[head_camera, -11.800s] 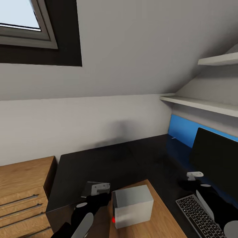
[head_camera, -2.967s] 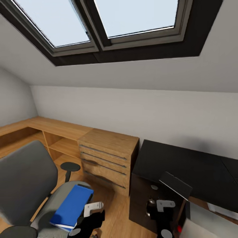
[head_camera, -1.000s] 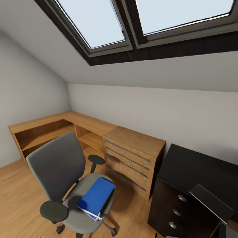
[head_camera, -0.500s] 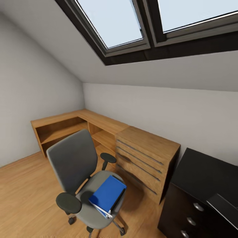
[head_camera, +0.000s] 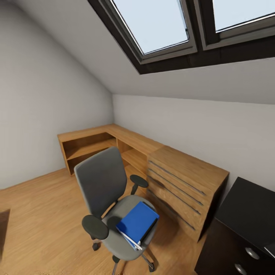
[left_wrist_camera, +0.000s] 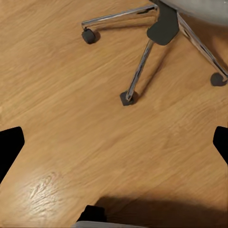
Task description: In the bedroom, organize the workspace by keeping the computer under the desk, ensuring the monitor is on the desk, placing the keyboard on the desk next to the monitor, placing the mouse on the desk next to the keyboard, moving the folder from the swivel chair onto the desk next to the mouse, stacking the notebook on top of the folder with the pen on top of the notebook, and positioning the swivel chair next to the desk.
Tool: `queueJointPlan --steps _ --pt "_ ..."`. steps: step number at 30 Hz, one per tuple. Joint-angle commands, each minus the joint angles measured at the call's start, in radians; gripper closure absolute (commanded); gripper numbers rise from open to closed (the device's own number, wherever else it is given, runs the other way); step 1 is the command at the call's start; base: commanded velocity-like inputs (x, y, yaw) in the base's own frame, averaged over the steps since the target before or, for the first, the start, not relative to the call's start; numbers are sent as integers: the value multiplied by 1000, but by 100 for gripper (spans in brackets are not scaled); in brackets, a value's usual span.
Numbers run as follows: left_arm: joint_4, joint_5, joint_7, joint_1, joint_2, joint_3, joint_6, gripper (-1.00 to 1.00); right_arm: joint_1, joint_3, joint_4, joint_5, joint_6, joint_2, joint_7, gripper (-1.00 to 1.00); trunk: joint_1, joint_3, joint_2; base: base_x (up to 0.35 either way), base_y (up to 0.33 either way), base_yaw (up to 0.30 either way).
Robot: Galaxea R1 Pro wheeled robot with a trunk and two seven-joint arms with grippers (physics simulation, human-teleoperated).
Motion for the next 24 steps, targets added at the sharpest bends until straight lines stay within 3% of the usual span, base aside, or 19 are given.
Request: queueJointPlan --steps 1,13,19,24 --pt "5 11 6 -2 0 -8 -19 -100 -1 8 1 -10 -6 -1 1 -100 0 -2 -1 0 0 263" --pt "41 10 6 -2 -3 -1 -47 -100 -1 8 3 -10 -5 -1 12 -100 0 -11 -1 0 0 260" --pt "48 8 5 -2 -3 116 -46 -100 -1 8 3 -10 -6 -1 12 -100 0 -16 -1 0 0 259" --pt "53 9 2 -2 -3 165 -44 -100 -1 8 4 -9 -6 -1 12 -100 0 -19 -1 0 0 259"
